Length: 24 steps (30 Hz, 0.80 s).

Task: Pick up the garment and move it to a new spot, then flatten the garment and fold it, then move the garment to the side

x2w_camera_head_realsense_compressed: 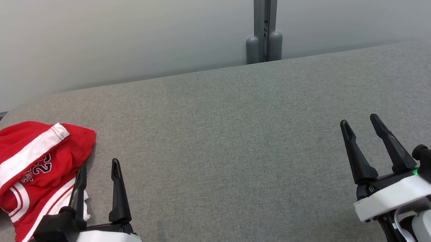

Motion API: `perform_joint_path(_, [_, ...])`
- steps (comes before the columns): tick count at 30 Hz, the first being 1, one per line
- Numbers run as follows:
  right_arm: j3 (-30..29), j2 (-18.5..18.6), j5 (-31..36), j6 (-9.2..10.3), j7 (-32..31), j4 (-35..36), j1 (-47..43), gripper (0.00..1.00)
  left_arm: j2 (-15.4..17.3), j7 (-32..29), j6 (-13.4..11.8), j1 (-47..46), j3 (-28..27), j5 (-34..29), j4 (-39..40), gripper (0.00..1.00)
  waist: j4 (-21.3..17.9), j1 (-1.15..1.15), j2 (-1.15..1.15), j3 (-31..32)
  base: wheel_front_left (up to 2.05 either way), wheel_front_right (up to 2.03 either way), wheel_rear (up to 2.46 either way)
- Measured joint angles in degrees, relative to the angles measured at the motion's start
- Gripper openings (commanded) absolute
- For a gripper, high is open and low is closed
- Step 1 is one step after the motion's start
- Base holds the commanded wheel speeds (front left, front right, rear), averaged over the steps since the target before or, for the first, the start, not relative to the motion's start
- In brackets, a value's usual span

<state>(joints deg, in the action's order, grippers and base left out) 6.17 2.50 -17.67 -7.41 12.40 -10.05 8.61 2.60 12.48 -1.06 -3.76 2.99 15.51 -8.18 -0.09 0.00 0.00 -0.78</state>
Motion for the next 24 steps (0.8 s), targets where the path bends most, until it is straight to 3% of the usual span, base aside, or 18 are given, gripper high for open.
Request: perform_joint_path(24, [1.6, 0.1, 8.9, -0.01, 2.5, 0.1, 0.7, 1.0, 0.1, 2.6, -1.0, -0.2, 0.6, -9.9, -0.4, 1.0, 0.1, 0.0, 0.0, 0.1, 0.0, 0.0, 0.0])
